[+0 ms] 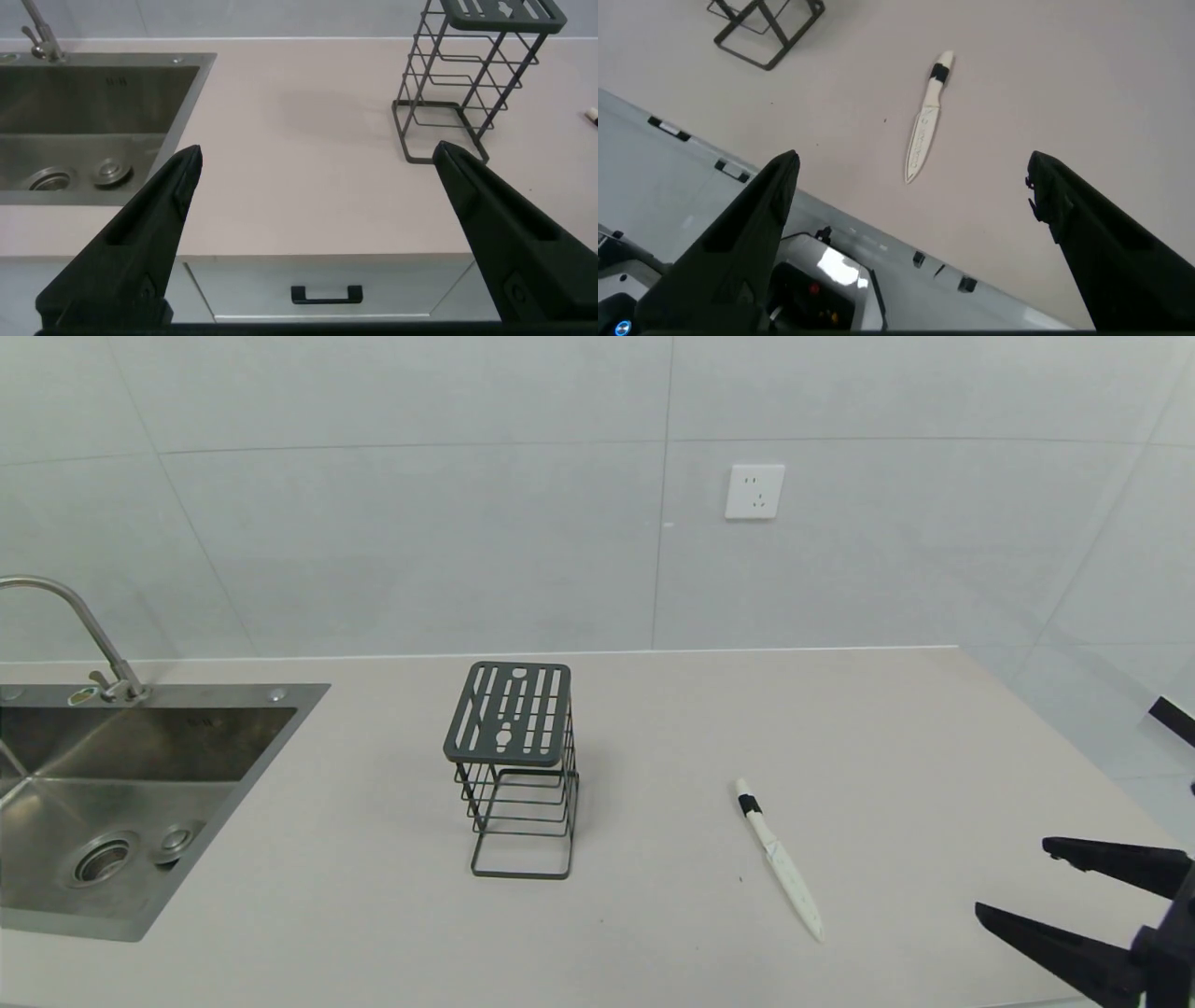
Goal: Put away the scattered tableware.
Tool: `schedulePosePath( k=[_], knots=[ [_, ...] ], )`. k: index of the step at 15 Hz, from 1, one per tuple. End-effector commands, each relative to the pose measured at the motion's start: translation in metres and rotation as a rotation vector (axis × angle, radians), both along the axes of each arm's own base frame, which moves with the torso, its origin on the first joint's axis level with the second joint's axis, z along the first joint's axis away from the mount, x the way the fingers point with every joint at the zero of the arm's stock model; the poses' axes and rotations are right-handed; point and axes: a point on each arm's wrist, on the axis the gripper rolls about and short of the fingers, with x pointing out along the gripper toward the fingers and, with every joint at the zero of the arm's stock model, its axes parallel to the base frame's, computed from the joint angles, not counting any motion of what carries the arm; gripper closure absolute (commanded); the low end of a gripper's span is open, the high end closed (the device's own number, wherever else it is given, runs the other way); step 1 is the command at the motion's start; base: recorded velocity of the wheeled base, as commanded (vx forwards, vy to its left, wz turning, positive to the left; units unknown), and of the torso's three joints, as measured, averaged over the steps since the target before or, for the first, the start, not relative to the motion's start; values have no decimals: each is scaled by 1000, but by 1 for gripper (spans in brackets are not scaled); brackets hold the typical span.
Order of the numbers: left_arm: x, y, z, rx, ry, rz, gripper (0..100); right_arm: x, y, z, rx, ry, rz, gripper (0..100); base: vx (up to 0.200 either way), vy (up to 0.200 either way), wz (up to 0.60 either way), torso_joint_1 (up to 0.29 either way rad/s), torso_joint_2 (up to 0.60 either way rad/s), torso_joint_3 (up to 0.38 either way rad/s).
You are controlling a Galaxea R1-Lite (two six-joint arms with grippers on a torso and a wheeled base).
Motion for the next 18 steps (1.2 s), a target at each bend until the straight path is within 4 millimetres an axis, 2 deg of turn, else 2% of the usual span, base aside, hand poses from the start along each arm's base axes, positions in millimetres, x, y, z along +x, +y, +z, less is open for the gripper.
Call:
schedulePosePath(
  k=[1,6,9,16,18],
  knots=[
    [0,0,0,0,1,0,0,21,5,-12,-20,93,1,0,0,0,0,0,0,0],
    [0,0,0,0,1,0,0,50,12,-23,-24,104,6,0,0,0,0,0,0,0],
    [0,0,0,0,0,-3,0,70,15,-29,-86,98,-30,0,0,0,0,0,0,0],
    [0,0,0,5,-1,-7,0,85,31,-47,-164,147,24,0,0,0,0,0,0,0],
    [0,0,0,3,0,-7,0,97,43,-52,-183,170,38,0,0,0,0,0,0,0]
  ],
)
